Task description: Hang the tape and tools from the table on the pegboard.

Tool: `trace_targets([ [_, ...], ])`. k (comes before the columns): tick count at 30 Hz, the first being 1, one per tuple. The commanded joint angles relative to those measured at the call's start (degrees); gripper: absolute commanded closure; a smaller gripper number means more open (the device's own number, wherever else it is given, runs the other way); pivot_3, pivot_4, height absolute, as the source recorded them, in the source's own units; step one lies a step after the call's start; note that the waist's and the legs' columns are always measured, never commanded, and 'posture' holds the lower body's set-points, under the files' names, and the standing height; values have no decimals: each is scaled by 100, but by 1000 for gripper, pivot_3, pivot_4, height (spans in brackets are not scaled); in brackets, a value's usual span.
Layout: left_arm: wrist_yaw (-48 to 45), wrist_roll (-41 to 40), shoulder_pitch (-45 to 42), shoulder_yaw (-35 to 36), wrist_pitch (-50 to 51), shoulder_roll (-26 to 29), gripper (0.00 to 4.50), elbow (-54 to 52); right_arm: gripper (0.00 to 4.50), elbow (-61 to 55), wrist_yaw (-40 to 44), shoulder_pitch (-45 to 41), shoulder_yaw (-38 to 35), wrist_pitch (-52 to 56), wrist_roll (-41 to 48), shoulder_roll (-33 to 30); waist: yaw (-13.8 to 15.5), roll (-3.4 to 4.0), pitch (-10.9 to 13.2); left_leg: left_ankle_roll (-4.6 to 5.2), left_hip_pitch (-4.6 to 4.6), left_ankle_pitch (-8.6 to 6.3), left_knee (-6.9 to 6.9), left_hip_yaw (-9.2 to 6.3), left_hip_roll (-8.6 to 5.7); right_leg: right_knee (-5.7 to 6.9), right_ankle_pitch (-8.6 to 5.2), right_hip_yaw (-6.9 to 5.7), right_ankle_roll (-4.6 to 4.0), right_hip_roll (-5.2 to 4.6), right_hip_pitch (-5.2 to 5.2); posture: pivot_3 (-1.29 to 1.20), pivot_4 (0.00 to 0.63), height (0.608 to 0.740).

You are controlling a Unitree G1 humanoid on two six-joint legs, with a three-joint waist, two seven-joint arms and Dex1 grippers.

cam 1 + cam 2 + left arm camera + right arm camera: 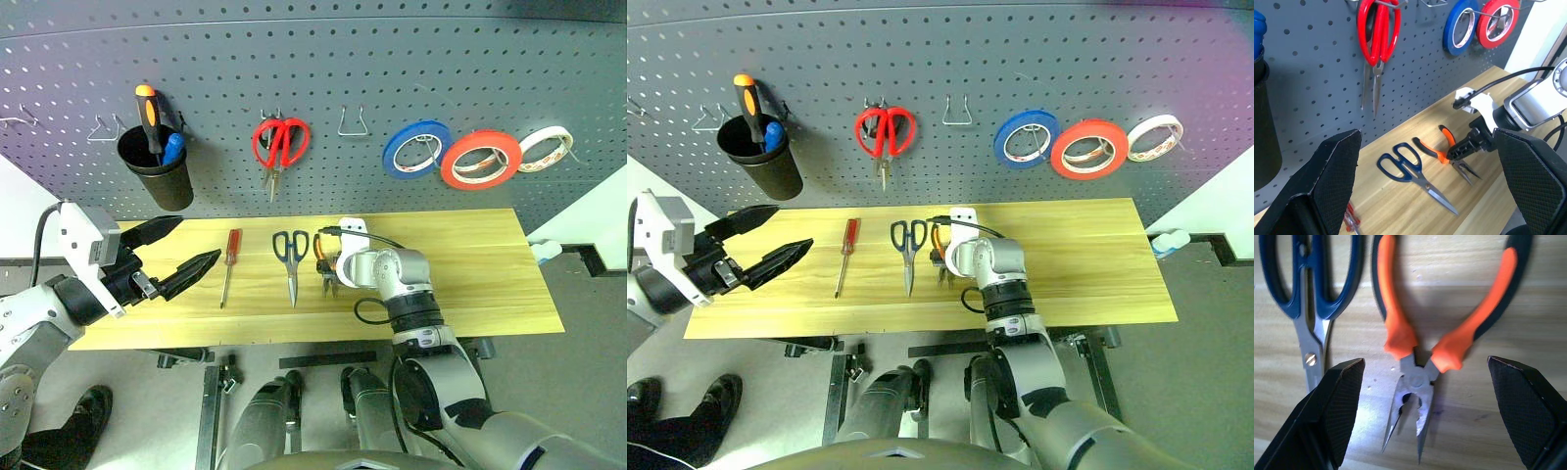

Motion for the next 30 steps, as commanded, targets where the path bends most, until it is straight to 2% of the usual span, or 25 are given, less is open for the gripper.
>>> trace_targets([
  [1,17,-79,4,82,-10,29,0,-138,309,-201,64,110,173,-50,63,584,1,0,0,0,0,0,0,0,0,0,0,0,0,0,0,-19,267,740],
  [9,42,-111,35,108,7,34,0,-164,309,82,145,69,506,-412,-59,501,2,0,0,0,0,0,1,0,0,0,0,0,0,0,0,-10,270,740],
  [26,54,-147,52,175,64,94,0,-180,309,1386,254,-506,289,-1311,-101,304,3,-1,-1,-2,1,2,3,0,0,3,0,-1,0,0,1,-2,271,740],
  [30,73,-149,44,177,63,85,0,-179,309,1441,332,-504,474,-1376,-250,291,2,-1,-1,-2,1,2,2,0,0,2,0,-1,0,0,1,-2,271,740],
])
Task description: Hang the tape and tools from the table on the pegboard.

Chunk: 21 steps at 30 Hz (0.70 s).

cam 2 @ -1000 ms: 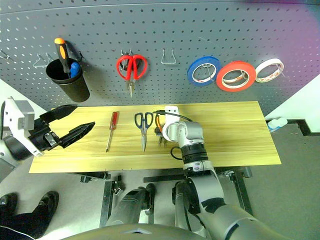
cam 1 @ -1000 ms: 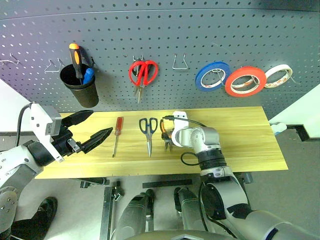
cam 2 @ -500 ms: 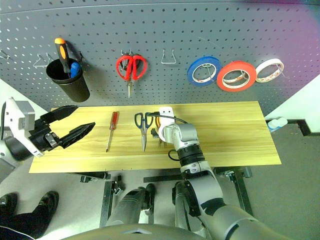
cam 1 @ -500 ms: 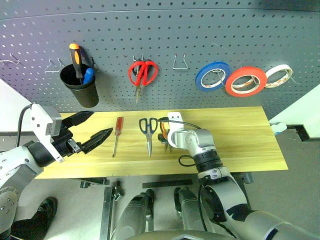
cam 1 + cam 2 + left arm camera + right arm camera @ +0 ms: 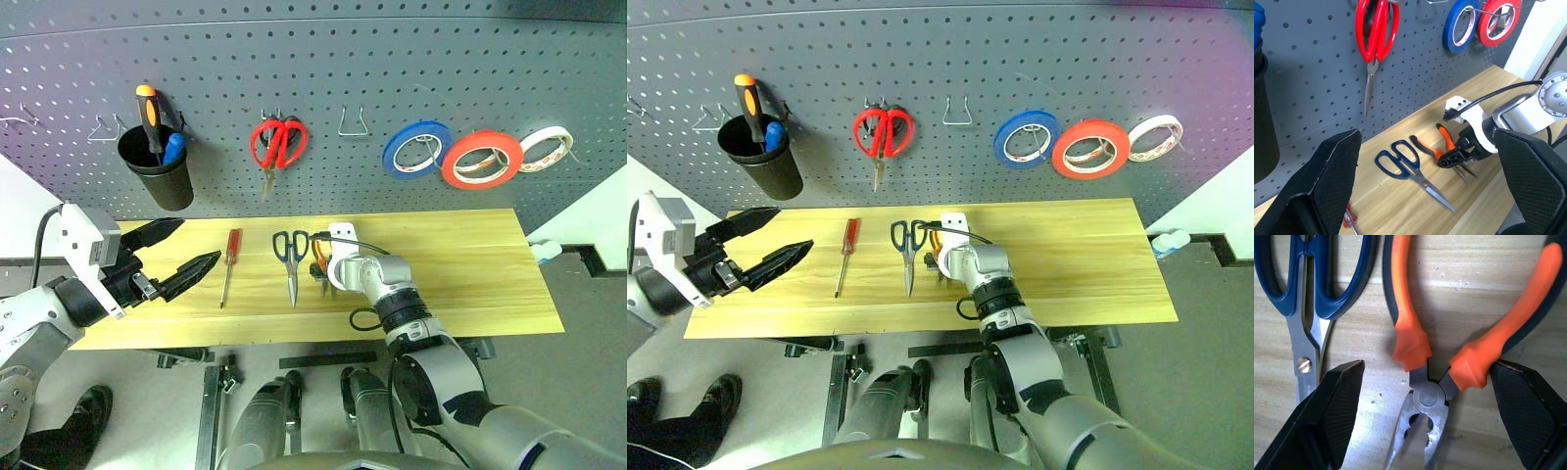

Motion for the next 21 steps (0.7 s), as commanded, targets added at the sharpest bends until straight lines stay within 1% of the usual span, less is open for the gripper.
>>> trace_targets([
  [1,26,-72,0,172,-22,63,0,-163,309,-21,121,-191,289,-132,-204,293,0,0,0,0,0,0,0,0,0,0,0,0,0,0,0,4,269,740],
  [4,35,-84,16,190,-18,58,0,-164,309,-85,154,-158,470,-207,-373,287,2,0,0,0,0,0,0,0,0,1,0,0,0,0,-1,4,267,740],
  [7,48,-70,42,167,-33,37,0,-188,309,-9,147,-217,364,-269,-337,314,6,0,0,-1,0,1,0,0,0,1,0,0,0,0,-1,3,267,740],
  [17,66,-82,33,158,-37,39,0,-211,309,200,167,-372,427,-517,-493,267,5,0,0,-2,0,1,0,0,0,2,0,0,0,1,-1,4,260,740],
  [21,79,-89,37,127,-29,26,0,-234,309,462,121,-533,300,-726,-510,243,3,-1,0,-3,0,2,1,0,-1,2,0,0,0,1,-1,3,260,740],
])
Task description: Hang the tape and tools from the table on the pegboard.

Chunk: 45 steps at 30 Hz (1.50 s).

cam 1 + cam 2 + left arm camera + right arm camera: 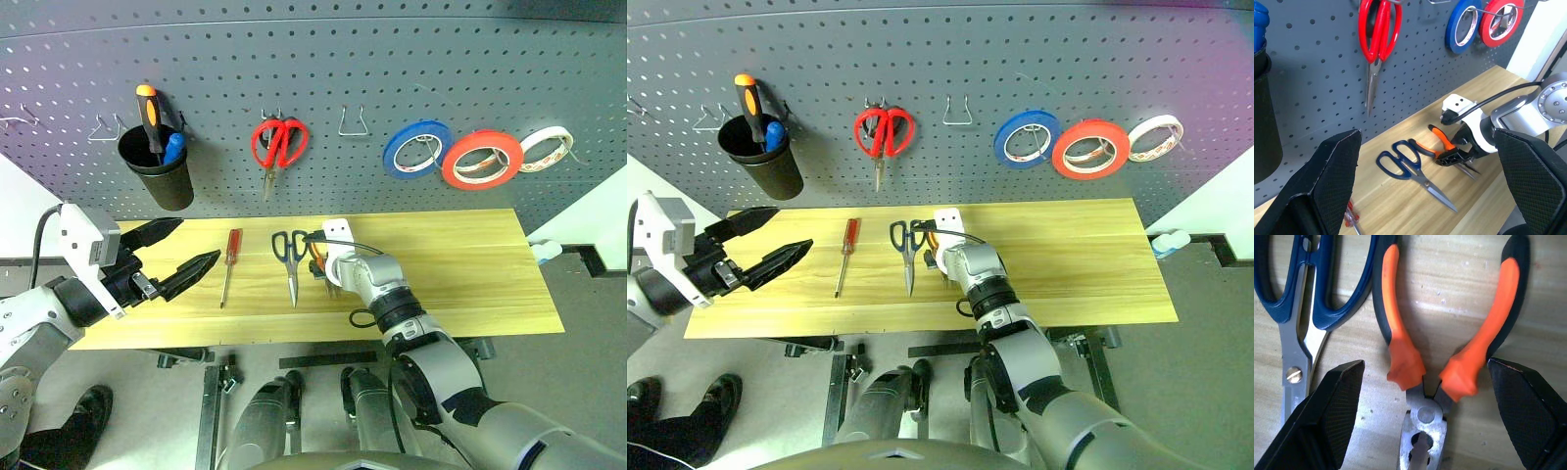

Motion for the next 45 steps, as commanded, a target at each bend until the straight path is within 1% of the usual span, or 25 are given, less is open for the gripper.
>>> trace_targets([
  [1,21,-84,15,111,-32,25,0,-212,309,168,9,-410,-86,-253,-30,231,0,0,0,0,0,0,0,0,0,0,0,0,0,0,0,3,260,740],
  [12,61,-122,27,190,20,58,0,-276,309,1010,119,-661,64,-896,-355,220,1,0,0,-3,0,2,1,0,0,3,0,0,0,1,-1,22,265,740],
  [22,140,-193,22,217,70,69,0,-327,309,1053,166,-595,149,-872,-538,249,2,0,0,-3,0,2,1,-1,0,4,0,0,0,1,0,19,274,740],
  [25,134,-202,29,224,69,79,0,-348,852,1065,171,-594,257,-868,-683,213,1,0,0,-2,0,2,1,0,0,4,0,0,0,1,0,17,278,740],
  [26,132,-206,29,229,69,80,0,-351,1250,1081,182,-598,283,-867,-716,206,2,0,0,-3,0,2,1,-1,0,4,0,0,0,1,-1,17,278,740],
  [28,135,-218,27,235,79,84,0,-350,1778,1086,210,-585,351,-871,-786,204,2,0,1,-3,0,2,1,-1,0,4,0,0,0,1,-1,17,280,740],
  [29,134,-219,23,235,84,89,0,-345,2161,1084,226,-566,373,-860,-807,211,0,0,1,-3,0,2,1,-1,0,4,0,0,0,1,-1,18,281,740],
  [30,132,-219,19,237,86,94,0,-343,2373,1084,239,-545,400,-850,-838,211,0,0,0,-3,0,2,2,-1,0,4,0,0,0,1,0,18,281,740],
  [31,131,-218,17,238,87,97,0,-343,2474,1084,248,-531,413,-842,-862,211,0,0,0,-3,1,2,2,-1,0,5,0,0,0,1,0,18,281,740],
  [37,180,-263,-17,258,126,130,0,-357,2473,1115,263,-497,426,-909,-968,150,1,0,1,-3,1,3,3,-1,0,6,0,0,0,1,1,23,282,740],
  [42,179,-263,-23,257,117,138,0,-344,2473,1227,270,-542,259,-1040,-931,-39,3,0,0,-3,3,3,4,-1,0,6,0,0,0,1,2,20,280,740],
  [45,177,-244,-17,244,95,123,0,-323,2473,1272,363,-590,222,-1070,-983,-258,5,0,1,-3,3,3,5,-1,0,6,0,0,-1,1,3,14,281,740],
])
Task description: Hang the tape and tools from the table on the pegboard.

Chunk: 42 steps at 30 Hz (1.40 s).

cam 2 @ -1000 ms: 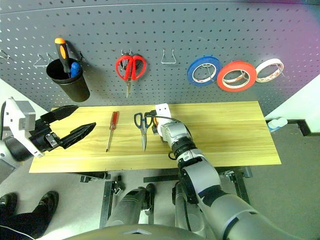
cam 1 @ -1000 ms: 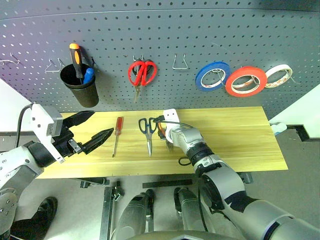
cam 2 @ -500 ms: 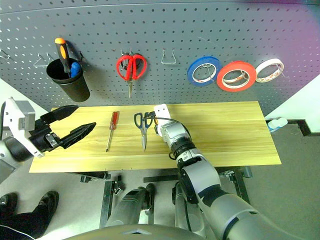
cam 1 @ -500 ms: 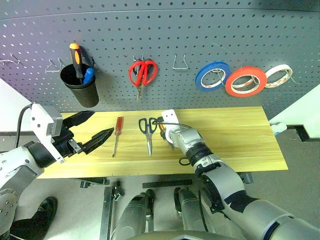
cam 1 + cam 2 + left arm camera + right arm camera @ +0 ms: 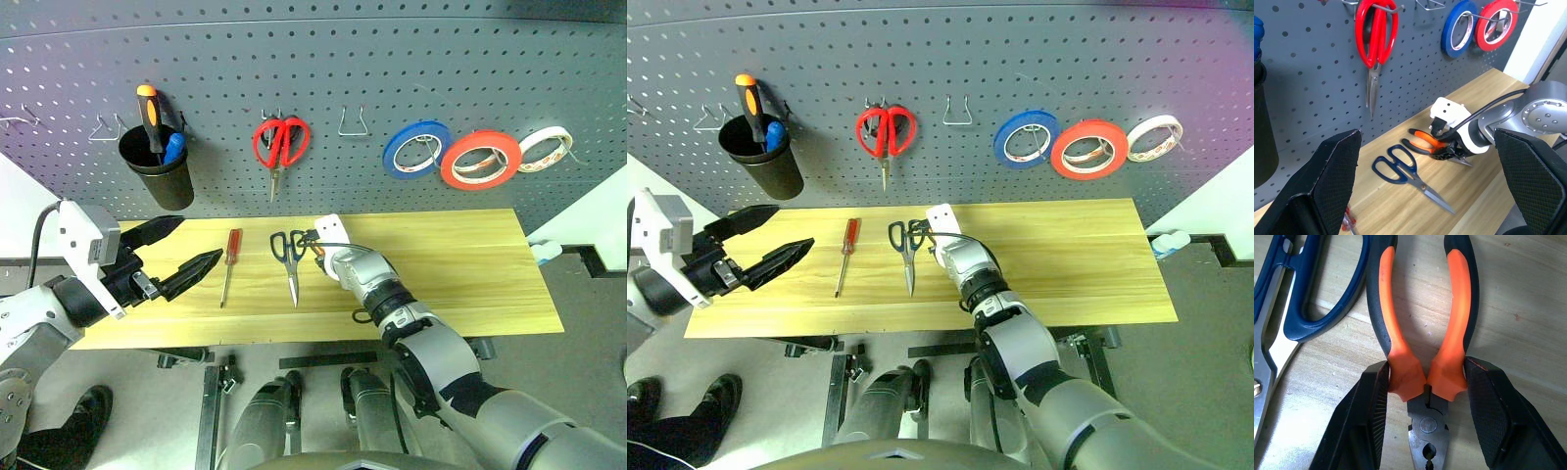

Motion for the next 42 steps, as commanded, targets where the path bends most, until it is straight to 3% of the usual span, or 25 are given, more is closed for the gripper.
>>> trace_targets([
  [1,19,-22,-14,152,-53,68,0,-125,2473,121,120,-125,-32,-75,-82,-239,4,0,0,0,0,0,0,0,0,0,0,0,0,0,0,13,279,740],
  [13,-49,72,-150,51,-111,58,0,13,2473,-221,709,201,202,185,-364,-1168,82,-1,-1,1,0,0,3,-1,0,-2,0,-2,0,-1,4,-13,272,740],
  [26,-279,320,-426,-70,-227,63,0,325,2473,-2446,1064,1328,76,1764,-221,-1565,132,-10,-6,1,0,0,9,-2,0,-3,0,-5,0,-3,10,-62,252,740],
  [33,-307,364,-601,-204,-189,29,0,382,174,-2608,1018,1361,97,1828,-218,-1437,105,-14,-8,1,1,0,10,-1,0,-2,1,-4,0,-2,10,-63,248,740],
  [42,-278,318,-548,-169,-137,46,0,299,31,-2119,1017,1057,160,1382,-277,-1385,99,-14,-8,1,1,1,11,-2,0,-1,2,-5,0,-2,9,-48,247,740],
])
